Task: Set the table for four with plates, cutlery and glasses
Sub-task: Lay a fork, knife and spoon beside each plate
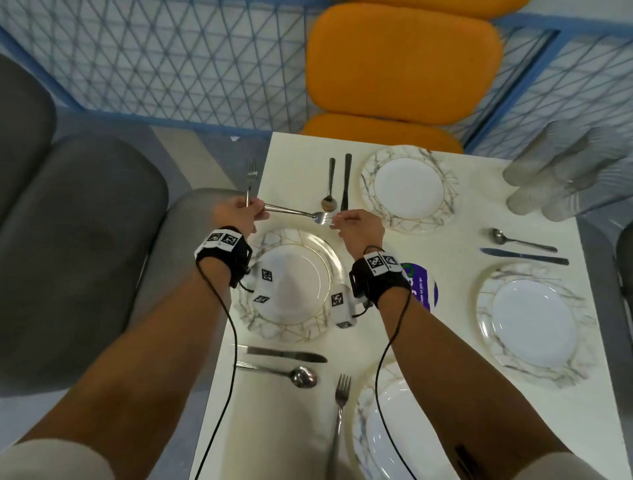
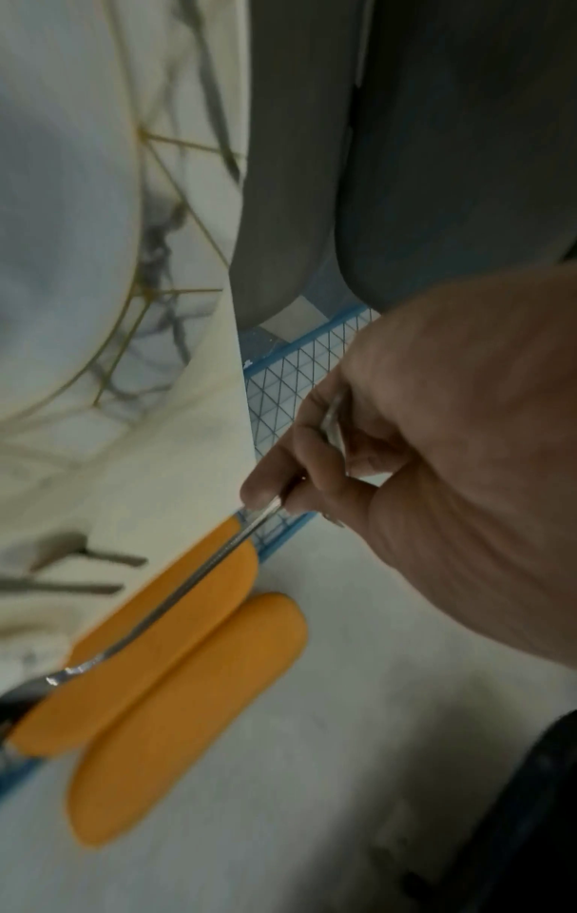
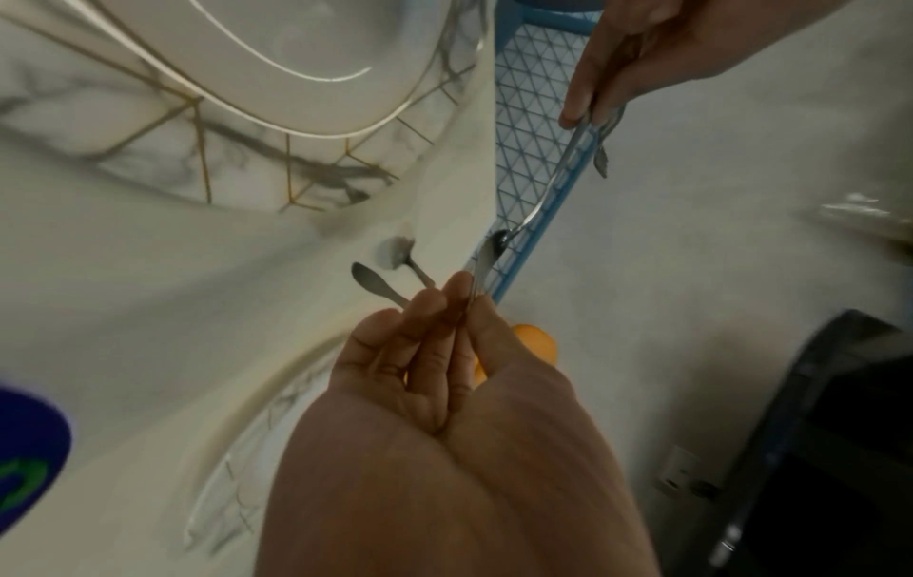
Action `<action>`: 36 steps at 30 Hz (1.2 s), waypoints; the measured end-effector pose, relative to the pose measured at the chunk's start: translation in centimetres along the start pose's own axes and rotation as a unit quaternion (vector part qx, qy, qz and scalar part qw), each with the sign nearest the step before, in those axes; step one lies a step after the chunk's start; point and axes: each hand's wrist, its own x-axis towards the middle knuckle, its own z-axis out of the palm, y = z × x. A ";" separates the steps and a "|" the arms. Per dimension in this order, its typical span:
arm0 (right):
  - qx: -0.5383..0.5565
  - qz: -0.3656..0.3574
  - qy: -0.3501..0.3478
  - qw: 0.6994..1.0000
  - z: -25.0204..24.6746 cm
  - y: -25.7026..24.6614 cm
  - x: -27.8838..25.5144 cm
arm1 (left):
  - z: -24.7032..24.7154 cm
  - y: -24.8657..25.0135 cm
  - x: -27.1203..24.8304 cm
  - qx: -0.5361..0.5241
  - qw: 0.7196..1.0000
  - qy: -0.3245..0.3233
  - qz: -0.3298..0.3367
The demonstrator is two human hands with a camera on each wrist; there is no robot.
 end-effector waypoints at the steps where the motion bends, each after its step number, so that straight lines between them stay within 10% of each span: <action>1: -0.005 0.014 0.010 1.000 0.5 0.1 0.5 | 0.2 -0.3 0.8 0.025 1.000 -0.005 0.000; 36: -0.128 0.065 0.081 0.986 3.3 2.8 5.0 | 1.5 -2.4 3.9 0.267 0.963 0.031 0.006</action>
